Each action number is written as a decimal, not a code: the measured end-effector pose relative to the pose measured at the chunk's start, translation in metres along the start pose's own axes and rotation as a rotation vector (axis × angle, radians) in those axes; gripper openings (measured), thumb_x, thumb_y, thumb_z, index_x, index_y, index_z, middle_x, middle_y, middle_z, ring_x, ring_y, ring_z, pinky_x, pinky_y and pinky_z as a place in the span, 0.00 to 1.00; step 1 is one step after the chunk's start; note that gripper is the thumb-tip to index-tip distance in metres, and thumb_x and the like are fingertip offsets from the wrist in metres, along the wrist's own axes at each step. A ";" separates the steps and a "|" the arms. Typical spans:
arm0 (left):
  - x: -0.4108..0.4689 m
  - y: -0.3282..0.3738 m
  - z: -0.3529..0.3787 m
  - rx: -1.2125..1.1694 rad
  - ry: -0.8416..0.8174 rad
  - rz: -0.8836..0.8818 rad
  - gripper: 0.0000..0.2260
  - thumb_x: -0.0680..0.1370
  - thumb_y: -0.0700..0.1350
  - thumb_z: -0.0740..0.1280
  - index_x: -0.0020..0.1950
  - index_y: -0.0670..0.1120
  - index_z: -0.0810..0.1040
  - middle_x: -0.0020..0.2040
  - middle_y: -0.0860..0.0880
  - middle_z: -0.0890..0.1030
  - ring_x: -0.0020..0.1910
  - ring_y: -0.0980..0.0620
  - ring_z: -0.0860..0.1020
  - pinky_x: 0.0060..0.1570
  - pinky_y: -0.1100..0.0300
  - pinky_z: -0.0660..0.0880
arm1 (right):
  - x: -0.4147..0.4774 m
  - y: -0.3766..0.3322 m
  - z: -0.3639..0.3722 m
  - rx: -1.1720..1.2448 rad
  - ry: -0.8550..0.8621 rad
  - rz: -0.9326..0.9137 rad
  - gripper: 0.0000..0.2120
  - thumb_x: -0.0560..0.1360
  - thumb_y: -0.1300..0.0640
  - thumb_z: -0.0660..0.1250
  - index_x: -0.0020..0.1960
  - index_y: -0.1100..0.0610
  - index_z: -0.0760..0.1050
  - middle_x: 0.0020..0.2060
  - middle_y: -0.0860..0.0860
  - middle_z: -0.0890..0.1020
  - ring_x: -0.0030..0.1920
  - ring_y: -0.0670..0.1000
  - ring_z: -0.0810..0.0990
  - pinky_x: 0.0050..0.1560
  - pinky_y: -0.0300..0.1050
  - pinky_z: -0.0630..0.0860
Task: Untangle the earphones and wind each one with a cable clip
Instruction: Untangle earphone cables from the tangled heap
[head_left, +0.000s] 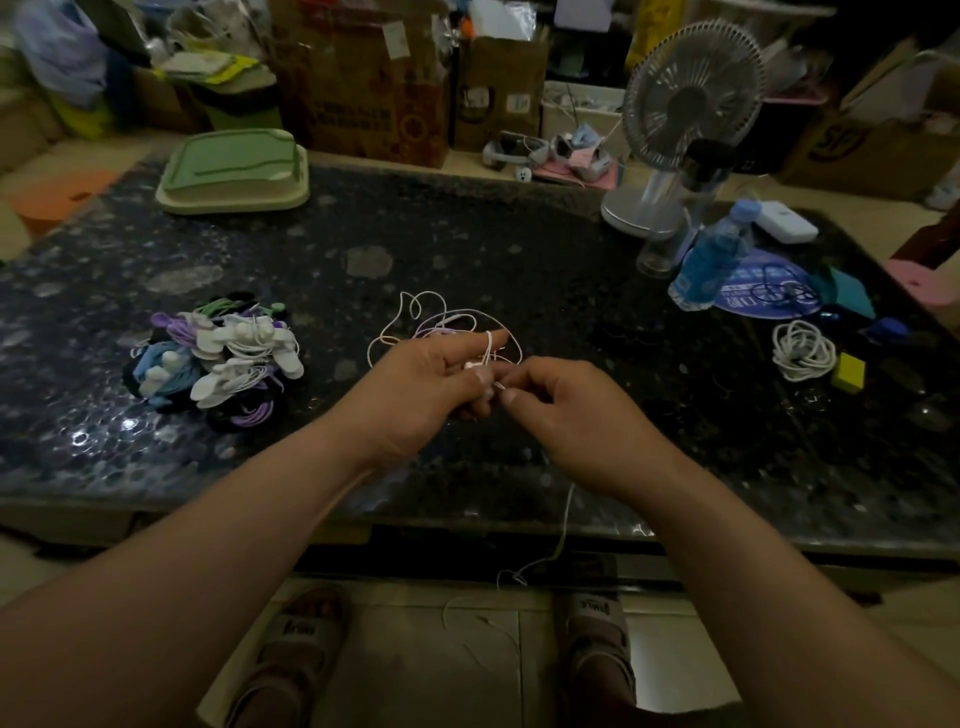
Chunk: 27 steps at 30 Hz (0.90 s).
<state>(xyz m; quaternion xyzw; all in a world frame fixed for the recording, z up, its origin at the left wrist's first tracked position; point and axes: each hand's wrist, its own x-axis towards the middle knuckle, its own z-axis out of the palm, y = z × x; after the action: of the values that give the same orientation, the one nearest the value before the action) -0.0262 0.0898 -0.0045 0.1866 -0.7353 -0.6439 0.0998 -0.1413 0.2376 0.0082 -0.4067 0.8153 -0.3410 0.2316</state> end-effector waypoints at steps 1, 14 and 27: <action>-0.001 0.001 0.000 0.008 0.002 0.004 0.20 0.85 0.37 0.63 0.76 0.47 0.73 0.50 0.52 0.88 0.42 0.58 0.79 0.46 0.65 0.77 | 0.000 0.000 -0.001 -0.001 -0.009 0.014 0.08 0.83 0.52 0.66 0.50 0.48 0.83 0.40 0.49 0.84 0.38 0.48 0.82 0.38 0.45 0.78; 0.004 -0.001 -0.010 -0.053 0.035 0.037 0.25 0.85 0.36 0.63 0.80 0.54 0.67 0.64 0.51 0.84 0.39 0.54 0.79 0.47 0.60 0.79 | 0.003 0.000 0.015 0.022 -0.097 0.024 0.11 0.85 0.56 0.60 0.53 0.53 0.82 0.39 0.54 0.83 0.32 0.43 0.75 0.35 0.41 0.72; -0.011 -0.001 -0.008 0.512 -0.267 0.036 0.13 0.84 0.41 0.64 0.59 0.59 0.79 0.43 0.47 0.85 0.40 0.49 0.84 0.47 0.47 0.83 | 0.004 -0.002 -0.011 -0.043 0.079 -0.143 0.04 0.78 0.51 0.74 0.46 0.48 0.81 0.38 0.45 0.83 0.39 0.41 0.81 0.36 0.34 0.74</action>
<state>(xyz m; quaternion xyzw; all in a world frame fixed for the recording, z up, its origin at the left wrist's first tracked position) -0.0130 0.0868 -0.0037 0.1063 -0.8838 -0.4541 -0.0366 -0.1499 0.2372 0.0161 -0.4549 0.7999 -0.3548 0.1654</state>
